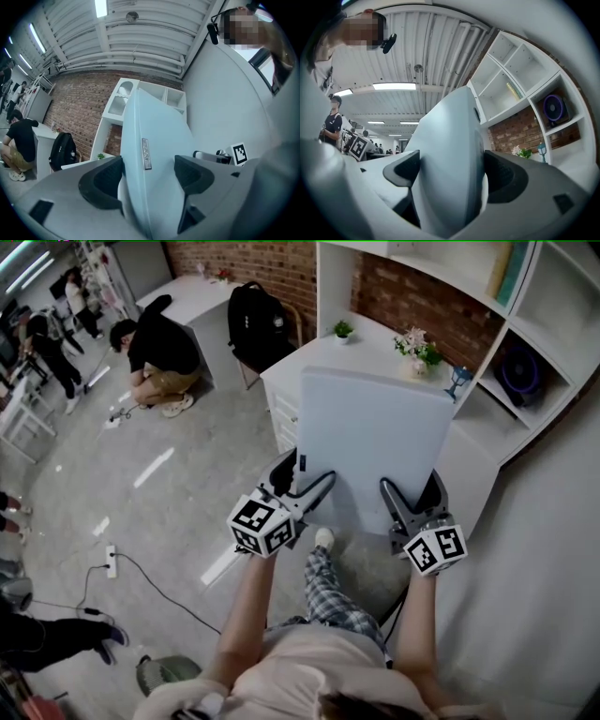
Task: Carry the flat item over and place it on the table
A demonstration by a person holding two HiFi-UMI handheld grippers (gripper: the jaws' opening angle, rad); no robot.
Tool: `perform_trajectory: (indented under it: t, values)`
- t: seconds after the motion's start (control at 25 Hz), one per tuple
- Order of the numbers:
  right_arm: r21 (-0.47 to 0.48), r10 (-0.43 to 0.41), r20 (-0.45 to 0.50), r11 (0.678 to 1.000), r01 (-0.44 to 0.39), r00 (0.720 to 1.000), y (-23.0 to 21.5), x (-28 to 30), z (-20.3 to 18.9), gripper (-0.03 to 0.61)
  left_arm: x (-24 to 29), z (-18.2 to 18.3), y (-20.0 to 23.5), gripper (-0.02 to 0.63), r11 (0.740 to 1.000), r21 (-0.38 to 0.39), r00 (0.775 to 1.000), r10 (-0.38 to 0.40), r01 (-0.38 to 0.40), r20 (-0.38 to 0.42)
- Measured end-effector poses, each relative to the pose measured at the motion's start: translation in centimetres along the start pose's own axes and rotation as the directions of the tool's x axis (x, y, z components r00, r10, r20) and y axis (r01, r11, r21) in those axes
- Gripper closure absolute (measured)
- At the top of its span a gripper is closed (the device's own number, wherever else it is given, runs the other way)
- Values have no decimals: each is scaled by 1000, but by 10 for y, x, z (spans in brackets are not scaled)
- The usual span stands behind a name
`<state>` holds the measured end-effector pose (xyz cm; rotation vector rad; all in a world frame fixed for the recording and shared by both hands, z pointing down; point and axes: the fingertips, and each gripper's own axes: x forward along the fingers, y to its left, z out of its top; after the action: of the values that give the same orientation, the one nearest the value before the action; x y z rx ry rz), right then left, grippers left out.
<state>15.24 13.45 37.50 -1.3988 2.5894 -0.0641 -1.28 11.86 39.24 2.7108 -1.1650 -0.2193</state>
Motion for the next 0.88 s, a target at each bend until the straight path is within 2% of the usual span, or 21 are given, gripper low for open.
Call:
perform_trajectory:
  t: [0.28, 0.56, 0.88]
  values:
    - [30, 18, 19, 999, -19, 1000, -70, 114, -20, 144, 89, 11, 95, 272, 999, 25, 1000, 27, -27, 15]
    - [46, 39, -1, 998, -39, 999, -138, 245, -25, 146, 184, 35, 202, 270, 999, 12, 999, 52, -52, -6]
    - [57, 61, -17, 997, -59, 998, -212, 363, -39, 146, 280, 45, 298, 270, 997, 2, 997, 79, -79, -19]
